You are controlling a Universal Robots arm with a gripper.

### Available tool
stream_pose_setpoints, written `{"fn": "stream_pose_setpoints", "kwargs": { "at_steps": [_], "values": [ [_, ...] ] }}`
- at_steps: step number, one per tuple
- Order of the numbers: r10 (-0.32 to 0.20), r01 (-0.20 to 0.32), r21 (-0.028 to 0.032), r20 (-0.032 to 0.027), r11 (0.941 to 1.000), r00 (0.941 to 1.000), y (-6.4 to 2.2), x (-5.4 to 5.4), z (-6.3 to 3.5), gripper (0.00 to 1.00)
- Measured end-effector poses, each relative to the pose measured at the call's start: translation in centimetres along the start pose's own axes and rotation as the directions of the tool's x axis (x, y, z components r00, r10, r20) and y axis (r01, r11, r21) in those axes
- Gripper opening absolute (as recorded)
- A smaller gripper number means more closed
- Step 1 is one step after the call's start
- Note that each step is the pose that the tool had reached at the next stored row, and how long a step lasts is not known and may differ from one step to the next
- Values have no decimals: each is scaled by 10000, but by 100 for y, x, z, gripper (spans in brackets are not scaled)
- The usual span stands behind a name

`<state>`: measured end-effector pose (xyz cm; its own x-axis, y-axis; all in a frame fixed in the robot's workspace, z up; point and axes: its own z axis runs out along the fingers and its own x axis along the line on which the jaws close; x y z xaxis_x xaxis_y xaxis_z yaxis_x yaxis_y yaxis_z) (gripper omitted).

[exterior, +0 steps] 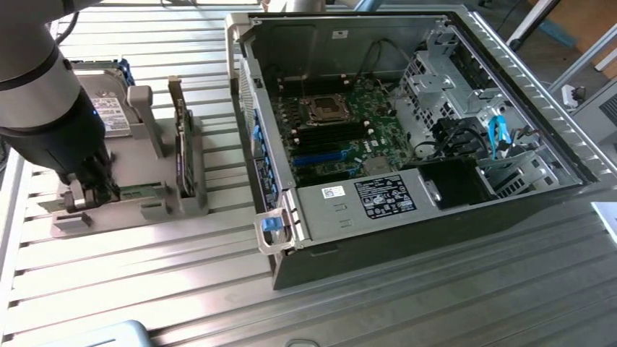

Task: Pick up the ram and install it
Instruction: 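Pick up the ram and move it above insertion slot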

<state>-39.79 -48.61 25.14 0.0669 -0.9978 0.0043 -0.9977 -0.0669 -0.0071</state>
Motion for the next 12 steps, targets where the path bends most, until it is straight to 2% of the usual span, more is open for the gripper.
{"fn": "stream_pose_setpoints", "kwargs": {
  "at_steps": [3,12],
  "values": [
    [0,0,-1,-1,10000,10000,-1,1,-107,14],
    [0,0,0,0,10000,10000,-2,1,-272,14]
  ]
}}
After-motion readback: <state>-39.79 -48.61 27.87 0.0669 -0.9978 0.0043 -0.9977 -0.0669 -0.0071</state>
